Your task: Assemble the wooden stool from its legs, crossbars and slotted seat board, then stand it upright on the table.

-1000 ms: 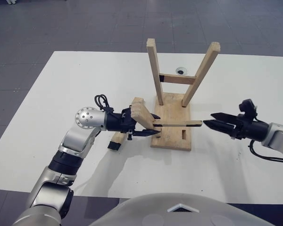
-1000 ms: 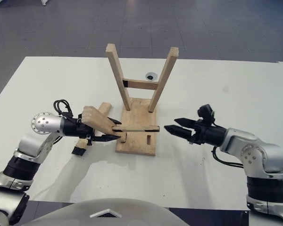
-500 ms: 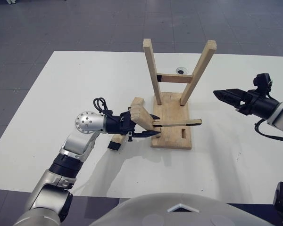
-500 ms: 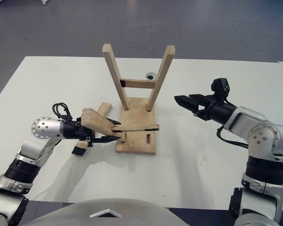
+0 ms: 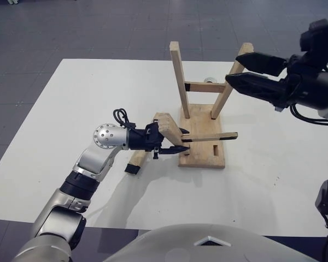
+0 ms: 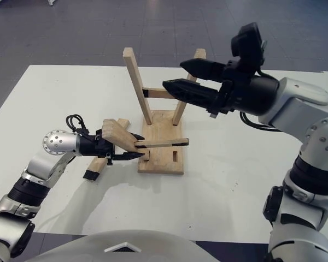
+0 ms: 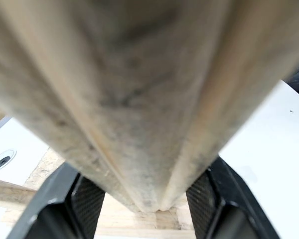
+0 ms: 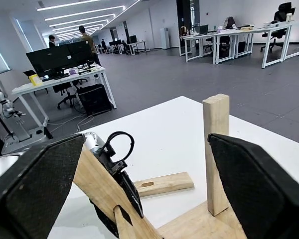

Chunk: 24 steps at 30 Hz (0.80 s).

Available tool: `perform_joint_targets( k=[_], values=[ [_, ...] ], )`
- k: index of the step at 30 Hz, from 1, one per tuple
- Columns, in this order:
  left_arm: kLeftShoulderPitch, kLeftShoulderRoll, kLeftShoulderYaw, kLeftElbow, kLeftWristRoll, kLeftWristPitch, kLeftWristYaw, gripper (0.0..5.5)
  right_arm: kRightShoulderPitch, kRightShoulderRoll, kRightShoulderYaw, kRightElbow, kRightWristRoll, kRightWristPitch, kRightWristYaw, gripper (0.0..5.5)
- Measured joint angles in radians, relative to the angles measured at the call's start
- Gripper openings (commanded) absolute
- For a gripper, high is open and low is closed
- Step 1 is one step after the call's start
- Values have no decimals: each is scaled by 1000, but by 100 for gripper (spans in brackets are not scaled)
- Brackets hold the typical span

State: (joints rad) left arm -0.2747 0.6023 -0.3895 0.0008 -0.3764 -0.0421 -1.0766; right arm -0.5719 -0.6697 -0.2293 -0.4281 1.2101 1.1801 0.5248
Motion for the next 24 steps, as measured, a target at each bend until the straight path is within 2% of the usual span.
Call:
perform_joint_targets(
  k=[4,6,7,8,9,11,21,23,24],
  values=[
    [-35,-41,-4,33,29,46,80,206,0,68,174,-18,-127,-59,-1,455],
    [-55,-52,-8,46,39,70,104,206,-1,89,216,-22,-167,-89,0,455],
    [-58,-52,-9,47,41,72,104,206,-3,98,221,-22,-184,-103,0,455],
    [-59,-52,-10,48,42,73,104,241,-5,103,224,-22,-189,-110,1,455],
    [-63,-51,-13,50,55,87,103,254,-8,107,234,-22,-198,-116,3,455],
    [3,-18,-74,145,148,213,94,283,-21,114,241,-20,-211,-129,8,455],
    [12,-35,-51,157,188,225,68,438,-135,172,244,35,-259,-139,-25,455],
    [5,-44,-39,166,199,230,69,441,-167,203,236,64,-264,-142,-54,455],
    [5,-48,-38,167,202,231,69,444,-179,212,233,71,-264,-142,-60,437]
  ],
)
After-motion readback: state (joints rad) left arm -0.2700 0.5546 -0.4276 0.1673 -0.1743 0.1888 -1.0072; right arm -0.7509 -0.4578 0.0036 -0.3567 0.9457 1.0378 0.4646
